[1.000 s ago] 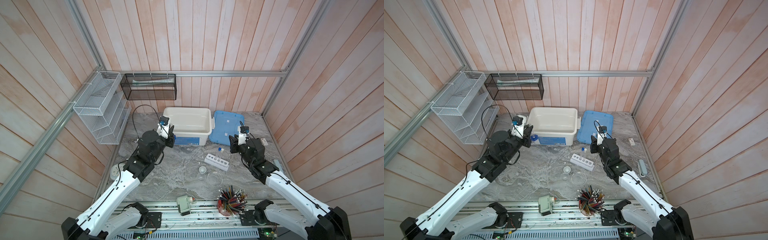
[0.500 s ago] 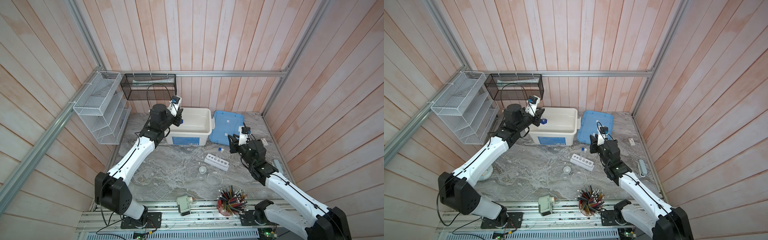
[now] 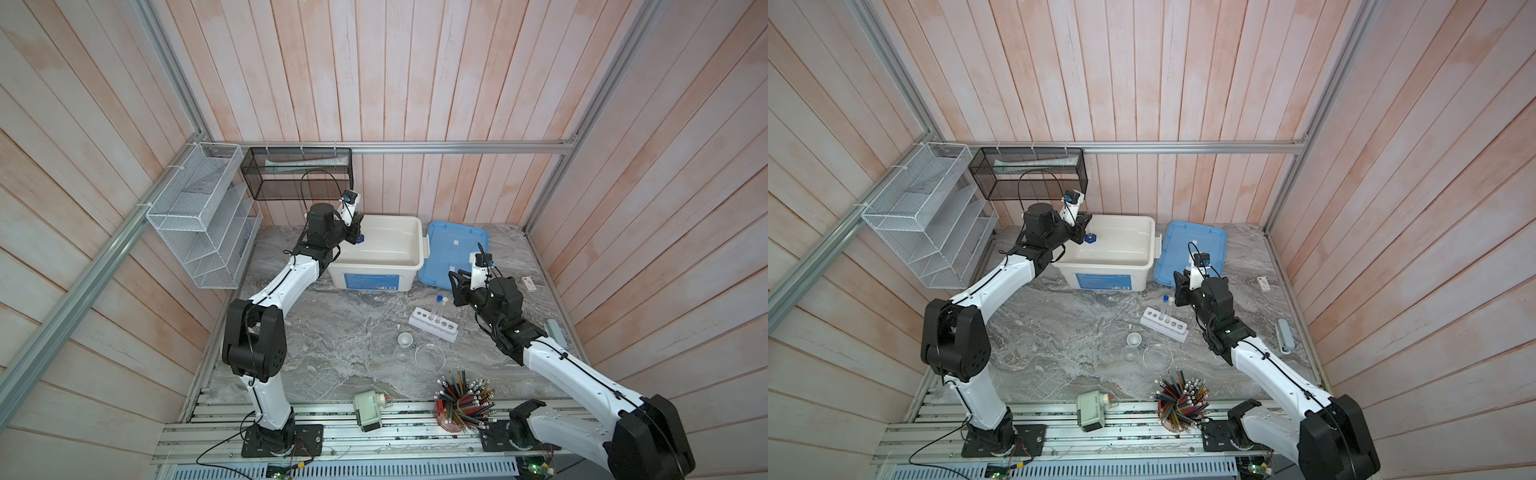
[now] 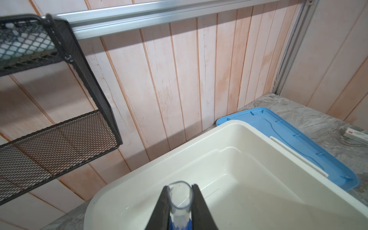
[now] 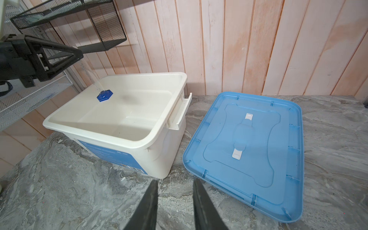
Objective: Organize the chemistry lab equipment
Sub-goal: 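Carry the cylinder with the left gripper over the white bin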
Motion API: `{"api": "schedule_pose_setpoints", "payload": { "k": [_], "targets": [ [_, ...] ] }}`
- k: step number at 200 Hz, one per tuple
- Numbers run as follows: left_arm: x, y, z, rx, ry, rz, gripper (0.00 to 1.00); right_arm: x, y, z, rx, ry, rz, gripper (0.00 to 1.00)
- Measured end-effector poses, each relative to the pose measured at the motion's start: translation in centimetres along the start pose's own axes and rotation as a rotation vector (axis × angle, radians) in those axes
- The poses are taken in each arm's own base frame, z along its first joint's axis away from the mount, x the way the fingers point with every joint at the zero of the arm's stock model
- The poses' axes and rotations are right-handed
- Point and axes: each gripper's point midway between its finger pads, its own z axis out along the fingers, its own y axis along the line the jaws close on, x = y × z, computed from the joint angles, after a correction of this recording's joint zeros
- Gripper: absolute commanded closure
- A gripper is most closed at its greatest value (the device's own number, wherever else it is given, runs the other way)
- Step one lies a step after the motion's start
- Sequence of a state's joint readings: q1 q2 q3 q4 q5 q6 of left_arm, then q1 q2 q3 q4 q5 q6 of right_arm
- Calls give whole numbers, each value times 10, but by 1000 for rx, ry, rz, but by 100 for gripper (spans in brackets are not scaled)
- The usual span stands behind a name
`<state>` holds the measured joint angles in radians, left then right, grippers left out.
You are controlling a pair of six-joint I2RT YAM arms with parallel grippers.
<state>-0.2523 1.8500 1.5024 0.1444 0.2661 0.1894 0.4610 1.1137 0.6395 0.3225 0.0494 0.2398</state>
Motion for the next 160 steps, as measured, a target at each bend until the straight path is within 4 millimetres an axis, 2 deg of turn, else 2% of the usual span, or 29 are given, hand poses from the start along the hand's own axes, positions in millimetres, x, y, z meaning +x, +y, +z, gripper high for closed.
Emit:
{"api": "schedule_pose_setpoints", "payload": {
  "k": [26,52,67,87,112,160],
  "targets": [
    [19,16,14,-23,-6,-14,82,3,1,6,-6,17,-1,68],
    [51,27,28,-28,27,-44,82,-1,3,9,-11,15,-1,69],
    [71,30,36,-28,59,-61,82,-2,3,9,-11,12,0,68],
    [88,28,43,-18,89,-74,82,-2,2,10,-7,14,1,69],
    [93,27,48,-8,99,-79,83,0,1,11,-6,19,1,69],
    [85,30,59,1,88,-75,83,1,-1,12,-4,24,3,69]
  ]
}}
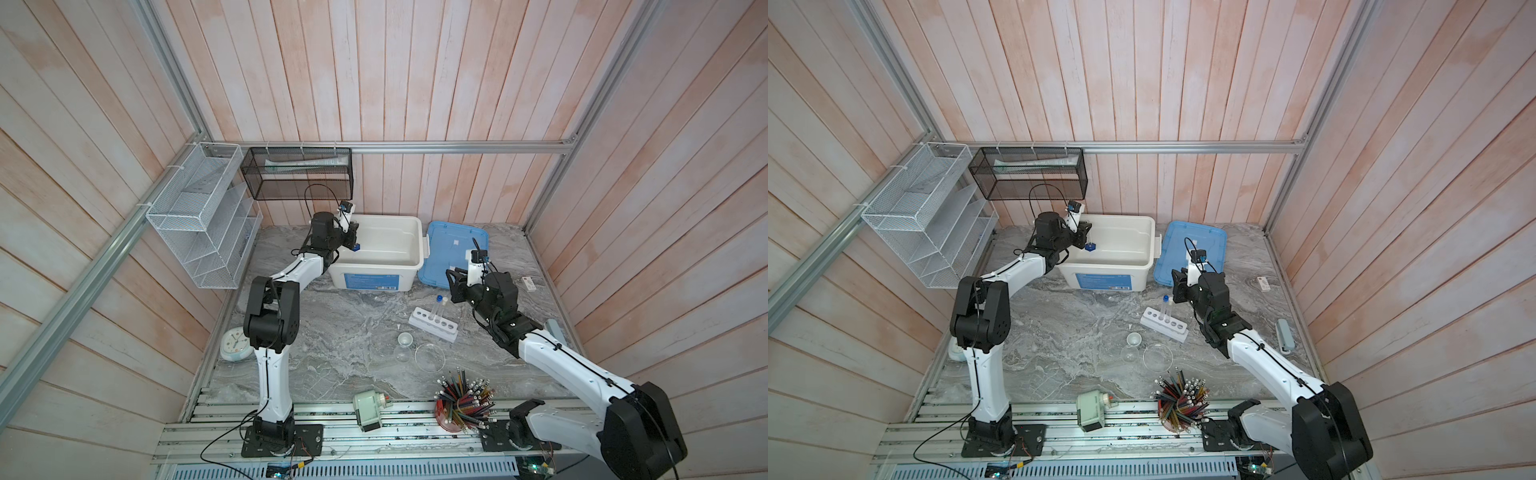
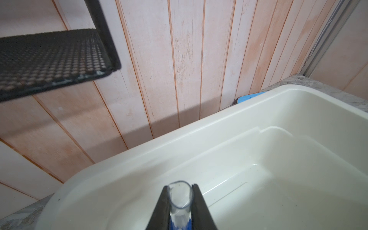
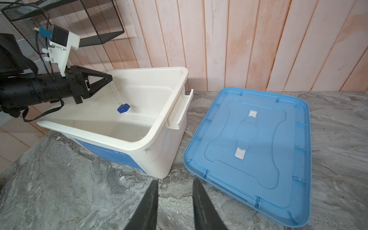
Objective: Organize the chemistry lab equipment
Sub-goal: 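Carry the cylinder with the left gripper over the white bin, then lower the cylinder into the white bin and open the left gripper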
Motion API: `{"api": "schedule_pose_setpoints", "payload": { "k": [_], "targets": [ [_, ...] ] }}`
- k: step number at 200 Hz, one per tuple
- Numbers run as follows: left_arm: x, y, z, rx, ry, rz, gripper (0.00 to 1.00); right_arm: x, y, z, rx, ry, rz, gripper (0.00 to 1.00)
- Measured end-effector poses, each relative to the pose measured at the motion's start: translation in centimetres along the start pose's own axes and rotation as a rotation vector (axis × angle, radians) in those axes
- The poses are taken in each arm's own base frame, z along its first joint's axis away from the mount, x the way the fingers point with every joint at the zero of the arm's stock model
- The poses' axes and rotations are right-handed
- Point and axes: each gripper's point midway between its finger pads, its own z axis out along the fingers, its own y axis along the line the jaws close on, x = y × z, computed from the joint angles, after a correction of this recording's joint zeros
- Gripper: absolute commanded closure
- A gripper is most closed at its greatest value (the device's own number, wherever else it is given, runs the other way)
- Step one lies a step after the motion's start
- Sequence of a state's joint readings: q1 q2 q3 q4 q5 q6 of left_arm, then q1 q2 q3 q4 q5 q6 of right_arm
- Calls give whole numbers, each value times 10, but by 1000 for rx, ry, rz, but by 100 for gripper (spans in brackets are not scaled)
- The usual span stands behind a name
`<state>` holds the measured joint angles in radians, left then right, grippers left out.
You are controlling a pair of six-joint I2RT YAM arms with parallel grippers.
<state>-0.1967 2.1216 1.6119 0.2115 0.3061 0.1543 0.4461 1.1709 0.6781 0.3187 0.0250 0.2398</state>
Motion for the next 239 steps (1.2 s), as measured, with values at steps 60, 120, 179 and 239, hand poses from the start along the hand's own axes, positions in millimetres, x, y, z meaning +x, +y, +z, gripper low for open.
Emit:
{"api": "schedule_pose_setpoints", "payload": {
  "k": [60,120,179,239],
  "targets": [
    [16,-1,13,18,32,-11,83,-1,-2,0,4,-2,6,69],
    [35,-9,22,48,70,-10,84,-3,-5,-4,12,-13,20,69],
    [35,-16,23,77,60,5,84,1,-8,-6,17,-8,24,69],
    [29,-25,30,112,31,26,78,2,-14,-6,31,-4,27,69]
  ]
}}
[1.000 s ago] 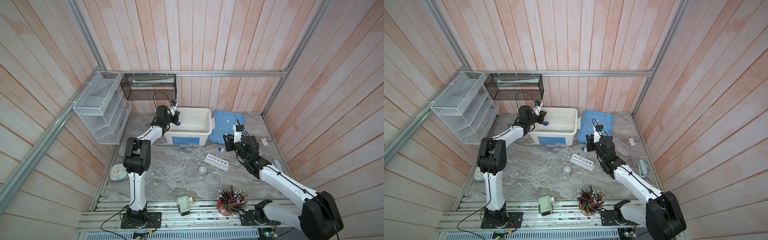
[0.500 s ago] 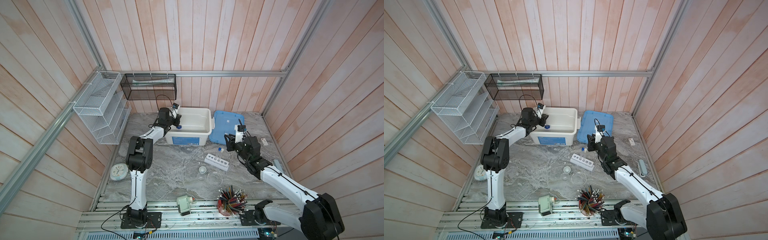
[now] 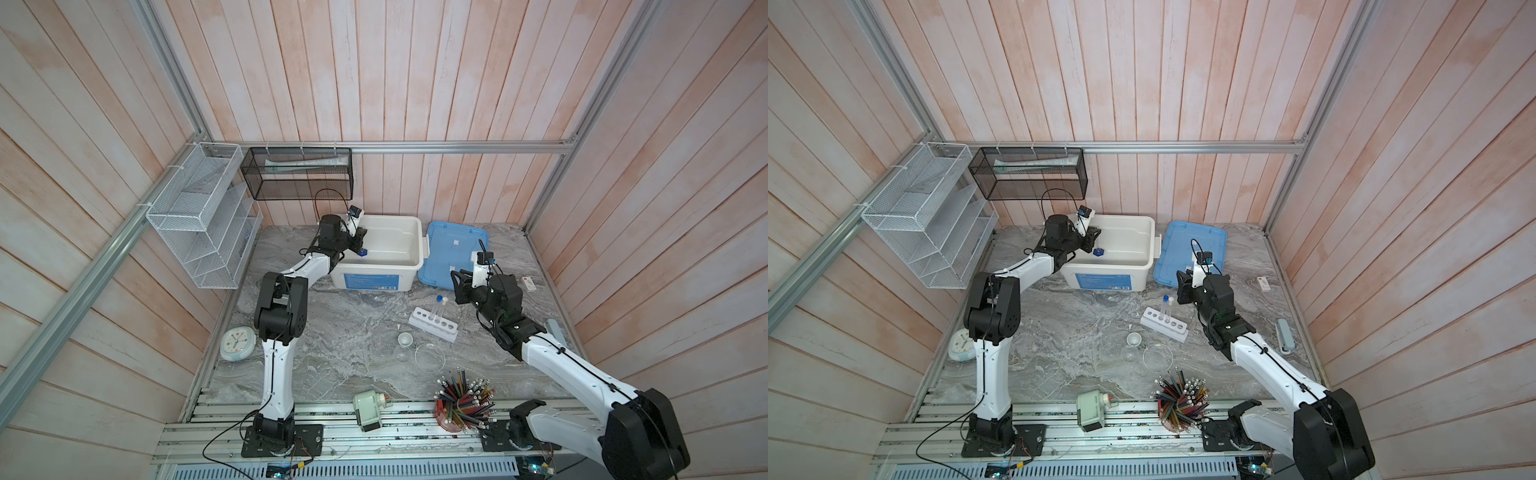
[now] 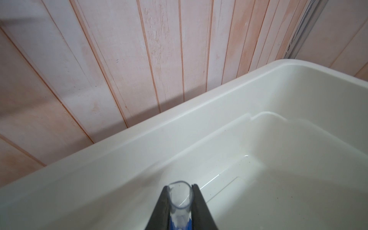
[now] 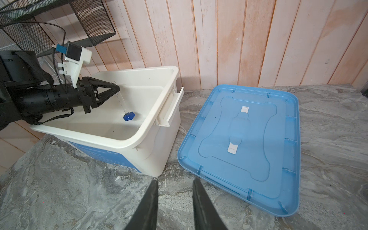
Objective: Organize the chemistry lab equipment
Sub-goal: 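Lower the cylinder into the white bin and open the left gripper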
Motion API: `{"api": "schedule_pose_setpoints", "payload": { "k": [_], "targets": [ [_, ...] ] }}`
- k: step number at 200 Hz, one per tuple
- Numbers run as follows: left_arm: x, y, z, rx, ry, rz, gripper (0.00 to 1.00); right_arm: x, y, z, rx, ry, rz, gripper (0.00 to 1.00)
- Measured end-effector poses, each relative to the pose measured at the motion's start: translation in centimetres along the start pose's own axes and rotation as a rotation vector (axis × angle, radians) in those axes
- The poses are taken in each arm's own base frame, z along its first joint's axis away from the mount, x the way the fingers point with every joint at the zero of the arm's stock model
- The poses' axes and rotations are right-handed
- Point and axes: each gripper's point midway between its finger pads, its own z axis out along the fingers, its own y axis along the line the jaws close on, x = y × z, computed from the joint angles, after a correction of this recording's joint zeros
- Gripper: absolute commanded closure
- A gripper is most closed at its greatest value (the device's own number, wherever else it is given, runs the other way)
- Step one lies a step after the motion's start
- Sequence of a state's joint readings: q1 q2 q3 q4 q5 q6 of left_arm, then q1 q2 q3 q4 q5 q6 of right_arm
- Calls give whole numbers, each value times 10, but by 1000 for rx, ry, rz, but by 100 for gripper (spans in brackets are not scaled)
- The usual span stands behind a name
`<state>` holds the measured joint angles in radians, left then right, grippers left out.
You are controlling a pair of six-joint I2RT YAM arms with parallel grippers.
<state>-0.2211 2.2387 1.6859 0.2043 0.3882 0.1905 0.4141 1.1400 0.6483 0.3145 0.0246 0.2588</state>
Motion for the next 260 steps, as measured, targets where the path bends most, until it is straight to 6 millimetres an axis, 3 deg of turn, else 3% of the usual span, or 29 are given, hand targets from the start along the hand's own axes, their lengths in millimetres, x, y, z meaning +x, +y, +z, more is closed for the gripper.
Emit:
{"api": "schedule_pose_setpoints", "payload": {
  "k": [17,51,107,166,260],
  "targets": [
    [7,-5,5,18,9,-1,78,1,-2,0,5,1,1,69],
    [45,-13,16,55,87,-32,78,4,-6,0,14,8,3,69],
    [41,-17,16,74,74,-29,75,3,-10,0,20,6,6,69],
    [35,-21,16,104,60,-44,53,5,-11,2,17,14,7,69],
    [-5,-21,5,114,-10,-8,46,-5,-7,2,7,0,7,69]
  ]
}}
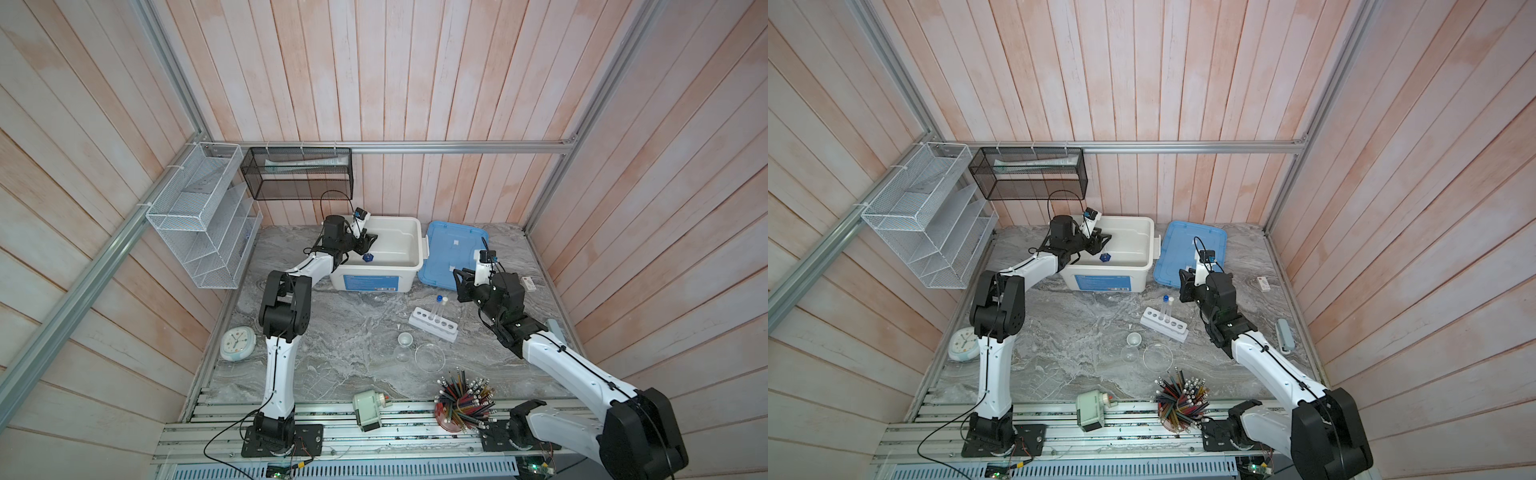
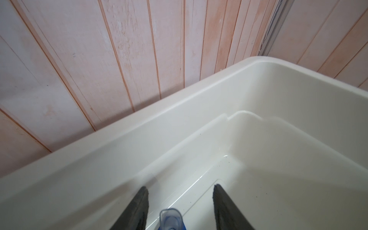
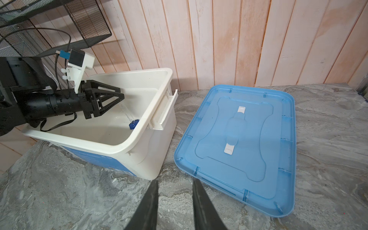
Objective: Organize the chemistry lab equipment
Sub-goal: 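Raise the left gripper from the bin while the right gripper reaches the clear beaker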
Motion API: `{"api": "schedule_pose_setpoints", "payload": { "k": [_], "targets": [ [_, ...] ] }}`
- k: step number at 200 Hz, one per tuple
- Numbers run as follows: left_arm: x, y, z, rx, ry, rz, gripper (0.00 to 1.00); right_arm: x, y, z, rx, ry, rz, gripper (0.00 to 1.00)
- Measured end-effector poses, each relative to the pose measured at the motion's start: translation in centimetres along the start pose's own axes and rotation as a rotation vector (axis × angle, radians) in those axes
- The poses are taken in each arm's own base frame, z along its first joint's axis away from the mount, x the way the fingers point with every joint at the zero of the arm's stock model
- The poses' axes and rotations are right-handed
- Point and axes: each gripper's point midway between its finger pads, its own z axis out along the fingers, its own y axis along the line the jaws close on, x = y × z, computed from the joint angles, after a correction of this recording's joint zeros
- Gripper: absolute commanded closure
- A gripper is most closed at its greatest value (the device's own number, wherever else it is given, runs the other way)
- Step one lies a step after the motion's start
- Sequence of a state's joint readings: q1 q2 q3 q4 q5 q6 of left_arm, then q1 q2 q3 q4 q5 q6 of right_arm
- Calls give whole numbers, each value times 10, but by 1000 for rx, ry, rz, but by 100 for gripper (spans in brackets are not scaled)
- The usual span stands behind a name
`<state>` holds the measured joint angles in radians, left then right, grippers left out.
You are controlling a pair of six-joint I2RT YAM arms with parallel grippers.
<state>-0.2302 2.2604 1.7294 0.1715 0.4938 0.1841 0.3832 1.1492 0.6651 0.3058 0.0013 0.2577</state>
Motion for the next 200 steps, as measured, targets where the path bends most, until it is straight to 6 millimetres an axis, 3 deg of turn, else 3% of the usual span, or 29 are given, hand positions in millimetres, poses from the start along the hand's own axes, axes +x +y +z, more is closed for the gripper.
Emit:
{"api": "schedule_pose_setpoints", "payload": {
  "k": [34,87,108,140,166,200],
  "targets": [
    [-35,-2,-23,-15,-56,36,45,-2,1,-4,4,15,-3,69],
    [-88,-8,-79,-31,-157,80,45,-23,10,-15,12,78,-76,65],
    [-98,-13,-106,-41,-178,75,45,-31,29,-22,-15,125,-149,64],
    [-122,-27,-153,-88,-223,49,45,-37,79,-39,-122,198,-278,61],
    [-136,-43,-209,-147,-294,10,45,-17,110,-39,-188,301,-368,61],
    [-137,-42,-275,-283,-362,-91,46,48,127,-23,-226,523,-459,62]
  ]
}}
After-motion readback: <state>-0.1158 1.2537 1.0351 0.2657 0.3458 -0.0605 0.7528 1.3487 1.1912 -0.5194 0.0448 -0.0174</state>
